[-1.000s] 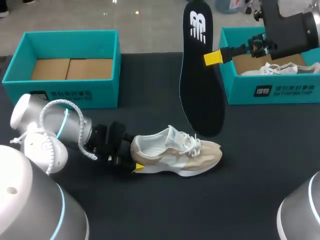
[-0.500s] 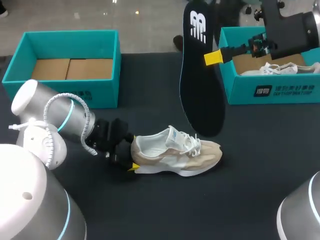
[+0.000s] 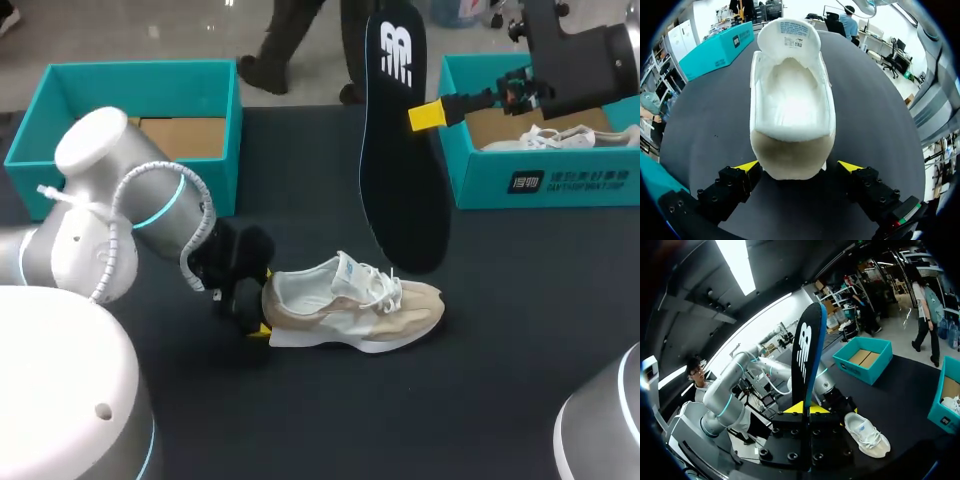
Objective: Take the shoe out of the shoebox, open the shoe tongue, remove and reinsert the insole, then place the shoe into the shoebox
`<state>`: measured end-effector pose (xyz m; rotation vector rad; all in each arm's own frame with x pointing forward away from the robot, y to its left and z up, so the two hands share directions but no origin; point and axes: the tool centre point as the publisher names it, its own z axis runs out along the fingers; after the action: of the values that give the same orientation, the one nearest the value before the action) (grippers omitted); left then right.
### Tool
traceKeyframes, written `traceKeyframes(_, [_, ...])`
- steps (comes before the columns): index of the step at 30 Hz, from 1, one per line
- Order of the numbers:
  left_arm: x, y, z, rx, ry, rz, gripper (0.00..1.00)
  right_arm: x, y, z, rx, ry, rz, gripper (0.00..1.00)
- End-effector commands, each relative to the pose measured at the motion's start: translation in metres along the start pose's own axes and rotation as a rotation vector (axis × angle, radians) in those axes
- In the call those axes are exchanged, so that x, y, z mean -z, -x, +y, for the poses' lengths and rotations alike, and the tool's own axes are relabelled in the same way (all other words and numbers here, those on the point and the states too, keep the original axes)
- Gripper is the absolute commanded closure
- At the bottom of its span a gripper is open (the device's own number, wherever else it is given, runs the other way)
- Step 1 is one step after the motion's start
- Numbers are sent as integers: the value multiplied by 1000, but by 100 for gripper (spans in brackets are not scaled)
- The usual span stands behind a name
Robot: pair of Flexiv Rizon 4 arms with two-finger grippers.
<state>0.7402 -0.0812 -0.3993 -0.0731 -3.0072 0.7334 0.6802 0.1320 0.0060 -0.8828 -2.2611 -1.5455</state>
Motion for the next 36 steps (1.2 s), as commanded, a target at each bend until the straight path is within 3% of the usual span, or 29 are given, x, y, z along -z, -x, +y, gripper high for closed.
traceKeyframes(1, [13,-2,-4,-8,116,5,0,-3,1,2,-2,-4,-1,100])
traceKeyframes(12, [15,-4,-6,-19,123,10,0,-3,1,2,-2,-4,-1,100])
traceKeyframes(18, [26,-9,-14,-6,263,12,0,-3,1,2,-2,-4,-1,100])
traceKeyframes(24, [32,-10,-21,18,344,-25,0,-3,1,2,-2,-4,-1,100])
traceKeyframes(36, [37,-7,-25,-1,373,-50,0,-3,1,2,-2,-4,-1,100])
